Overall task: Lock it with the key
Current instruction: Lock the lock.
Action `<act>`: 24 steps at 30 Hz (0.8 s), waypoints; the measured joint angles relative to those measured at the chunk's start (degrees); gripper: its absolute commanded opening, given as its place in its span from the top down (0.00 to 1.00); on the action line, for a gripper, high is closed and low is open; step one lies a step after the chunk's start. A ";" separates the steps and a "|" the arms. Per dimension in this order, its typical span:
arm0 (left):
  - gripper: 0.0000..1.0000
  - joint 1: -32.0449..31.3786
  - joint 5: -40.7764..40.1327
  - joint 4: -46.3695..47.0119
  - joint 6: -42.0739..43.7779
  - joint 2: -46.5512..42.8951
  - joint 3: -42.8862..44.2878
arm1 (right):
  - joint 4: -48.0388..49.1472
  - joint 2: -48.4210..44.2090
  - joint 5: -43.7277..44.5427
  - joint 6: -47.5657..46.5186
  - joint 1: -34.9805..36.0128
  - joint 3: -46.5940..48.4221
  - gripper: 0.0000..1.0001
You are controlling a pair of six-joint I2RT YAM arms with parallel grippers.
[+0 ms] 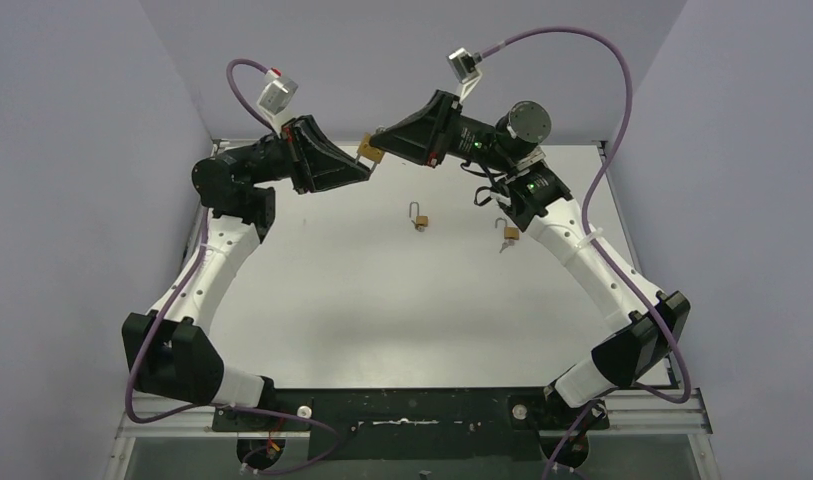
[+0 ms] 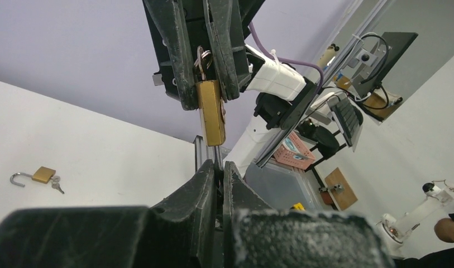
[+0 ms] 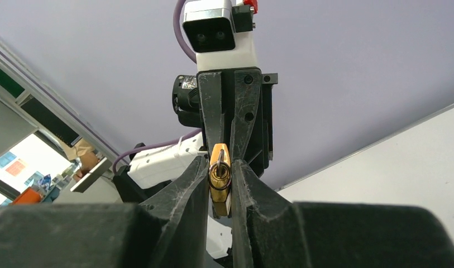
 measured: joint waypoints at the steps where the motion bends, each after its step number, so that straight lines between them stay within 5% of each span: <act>1: 1.00 0.13 0.26 -0.11 -0.07 0.24 0.00 | 0.28 0.00 0.50 -0.20 0.13 -0.37 1.00; 24: 1.00 5.49 3.21 -0.11 -2.86 2.58 0.85 | 5.14 -1.16 12.31 -5.60 4.26 -8.52 1.00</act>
